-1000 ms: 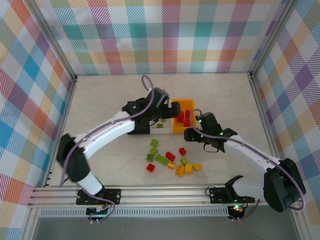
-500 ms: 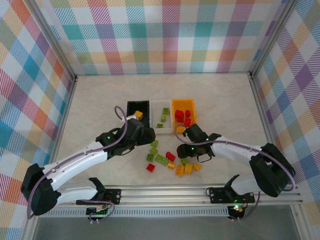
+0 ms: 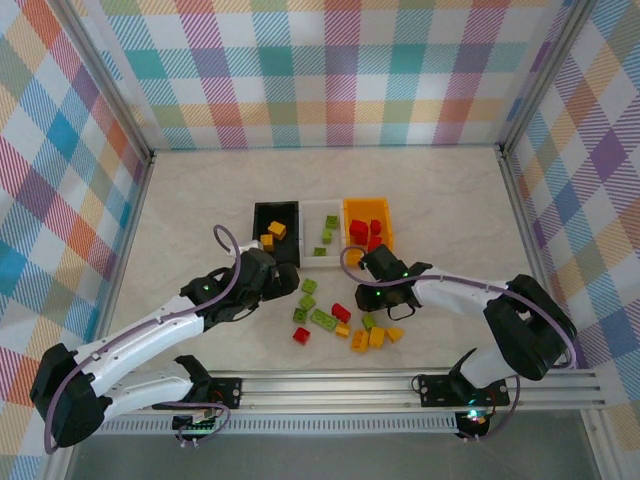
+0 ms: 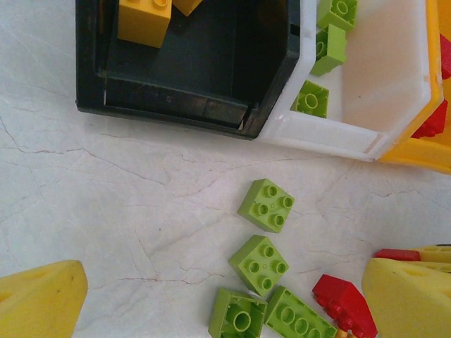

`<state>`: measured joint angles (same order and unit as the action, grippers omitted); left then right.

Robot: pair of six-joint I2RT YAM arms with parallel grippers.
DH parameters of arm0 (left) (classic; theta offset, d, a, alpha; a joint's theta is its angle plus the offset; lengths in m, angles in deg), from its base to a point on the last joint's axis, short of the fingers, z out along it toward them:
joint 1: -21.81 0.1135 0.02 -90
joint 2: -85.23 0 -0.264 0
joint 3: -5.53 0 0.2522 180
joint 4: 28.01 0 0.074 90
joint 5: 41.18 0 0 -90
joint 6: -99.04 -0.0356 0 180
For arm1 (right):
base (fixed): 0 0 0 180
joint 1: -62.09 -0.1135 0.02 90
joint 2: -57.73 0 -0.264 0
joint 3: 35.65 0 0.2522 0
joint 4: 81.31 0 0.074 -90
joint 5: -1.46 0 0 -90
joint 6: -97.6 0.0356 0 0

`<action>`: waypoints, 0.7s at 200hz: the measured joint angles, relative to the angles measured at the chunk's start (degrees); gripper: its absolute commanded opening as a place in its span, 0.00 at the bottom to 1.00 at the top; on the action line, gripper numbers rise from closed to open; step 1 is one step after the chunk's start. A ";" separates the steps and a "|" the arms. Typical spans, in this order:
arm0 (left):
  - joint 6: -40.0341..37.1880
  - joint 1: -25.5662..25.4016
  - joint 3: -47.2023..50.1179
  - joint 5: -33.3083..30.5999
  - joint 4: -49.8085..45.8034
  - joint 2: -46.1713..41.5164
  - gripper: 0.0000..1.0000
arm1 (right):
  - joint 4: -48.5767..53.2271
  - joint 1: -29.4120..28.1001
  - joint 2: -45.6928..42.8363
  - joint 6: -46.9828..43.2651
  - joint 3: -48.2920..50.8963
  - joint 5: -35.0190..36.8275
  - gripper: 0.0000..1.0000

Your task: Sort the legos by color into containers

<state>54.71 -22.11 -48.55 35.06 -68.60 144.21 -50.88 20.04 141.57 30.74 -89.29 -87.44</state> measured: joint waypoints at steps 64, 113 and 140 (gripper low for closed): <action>-0.07 0.26 0.42 1.07 0.24 -0.13 1.00 | 4.55 5.66 -7.93 -1.27 -7.67 3.28 0.23; -0.24 0.90 0.42 2.19 0.22 -0.13 1.00 | 4.63 11.80 -1.38 -1.84 -18.38 6.12 0.24; -0.46 1.07 0.42 2.64 0.07 -0.13 1.00 | 5.51 12.31 4.59 -2.45 -21.66 7.96 0.29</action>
<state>54.25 -21.04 -48.13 37.71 -68.54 144.08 -45.37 32.35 146.16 28.29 -110.95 -79.48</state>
